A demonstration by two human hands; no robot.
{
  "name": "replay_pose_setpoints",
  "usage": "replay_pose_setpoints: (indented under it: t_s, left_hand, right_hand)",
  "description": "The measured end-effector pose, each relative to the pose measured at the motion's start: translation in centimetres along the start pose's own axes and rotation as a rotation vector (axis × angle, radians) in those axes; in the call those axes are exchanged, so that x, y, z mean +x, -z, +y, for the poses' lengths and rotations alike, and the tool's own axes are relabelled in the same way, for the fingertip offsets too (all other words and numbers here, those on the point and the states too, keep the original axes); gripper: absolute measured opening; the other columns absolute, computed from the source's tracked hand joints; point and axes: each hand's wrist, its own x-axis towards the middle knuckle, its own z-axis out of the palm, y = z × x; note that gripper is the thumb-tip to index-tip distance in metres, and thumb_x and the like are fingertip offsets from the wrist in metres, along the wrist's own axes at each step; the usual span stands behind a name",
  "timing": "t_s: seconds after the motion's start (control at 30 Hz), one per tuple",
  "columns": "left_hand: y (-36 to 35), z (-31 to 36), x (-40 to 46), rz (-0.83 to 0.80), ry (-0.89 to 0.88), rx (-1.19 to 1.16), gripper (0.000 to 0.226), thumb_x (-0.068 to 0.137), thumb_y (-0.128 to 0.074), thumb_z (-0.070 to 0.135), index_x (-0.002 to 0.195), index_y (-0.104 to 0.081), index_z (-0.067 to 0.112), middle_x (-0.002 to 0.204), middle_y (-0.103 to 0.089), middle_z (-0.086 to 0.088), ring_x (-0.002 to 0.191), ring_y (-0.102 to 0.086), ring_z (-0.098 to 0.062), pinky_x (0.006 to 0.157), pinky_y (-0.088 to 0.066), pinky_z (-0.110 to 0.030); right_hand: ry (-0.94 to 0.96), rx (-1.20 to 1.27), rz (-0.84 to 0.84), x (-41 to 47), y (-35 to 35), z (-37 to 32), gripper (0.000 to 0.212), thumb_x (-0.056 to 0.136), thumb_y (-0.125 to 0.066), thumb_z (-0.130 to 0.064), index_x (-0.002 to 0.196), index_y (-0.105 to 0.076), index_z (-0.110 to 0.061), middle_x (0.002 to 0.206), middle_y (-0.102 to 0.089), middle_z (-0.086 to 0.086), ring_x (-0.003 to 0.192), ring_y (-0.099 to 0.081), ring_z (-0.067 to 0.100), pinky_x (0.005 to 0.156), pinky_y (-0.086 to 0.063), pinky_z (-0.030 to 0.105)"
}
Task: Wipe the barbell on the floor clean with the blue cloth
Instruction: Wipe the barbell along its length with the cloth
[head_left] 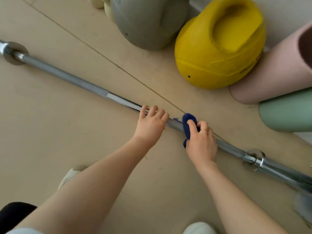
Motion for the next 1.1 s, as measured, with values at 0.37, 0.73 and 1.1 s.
replay_pose_setpoints:
  t_s: [0.37,0.73,1.1]
  left_hand:
    - [-1.4,3.3,-0.4,0.134,-0.107,0.057,0.047,0.055,-0.081,0.011,0.100,-0.067,0.016,0.094,-0.066,-0.002,0.084,-0.064,-0.024,0.085,-0.036,-0.040]
    - [-0.5,4.2,1.0,0.088,-0.097,0.064,0.035,0.042,-0.074,-0.002,0.072,-0.063,0.014,0.067,-0.056,-0.002,0.060,-0.057,-0.025,0.060,-0.047,-0.030]
    - [-0.2,4.8,1.0,0.041,-0.041,0.037,0.042,0.040,-0.074,-0.009,0.075,-0.062,0.010,0.069,-0.057,-0.006,0.061,-0.057,-0.028,0.059,-0.048,-0.033]
  right_hand:
    - [-0.064,-0.035,-0.058,-0.9,1.2,5.9,0.051,0.071,-0.069,-0.009,0.118,-0.051,-0.017,0.112,-0.049,0.012,0.091,-0.049,0.035,0.068,-0.045,0.040]
    - [-0.037,-0.036,-0.155,-2.0,2.0,9.5,0.058,0.079,-0.061,-0.016,0.131,-0.039,-0.024,0.126,-0.040,0.007,0.104,-0.044,0.032,0.078,-0.044,0.039]
    - [-0.067,0.019,-0.162,-1.8,2.0,11.1,0.044,0.083,-0.053,-0.010,0.125,-0.045,-0.021,0.123,-0.043,0.007,0.104,-0.045,0.032,0.077,-0.043,0.039]
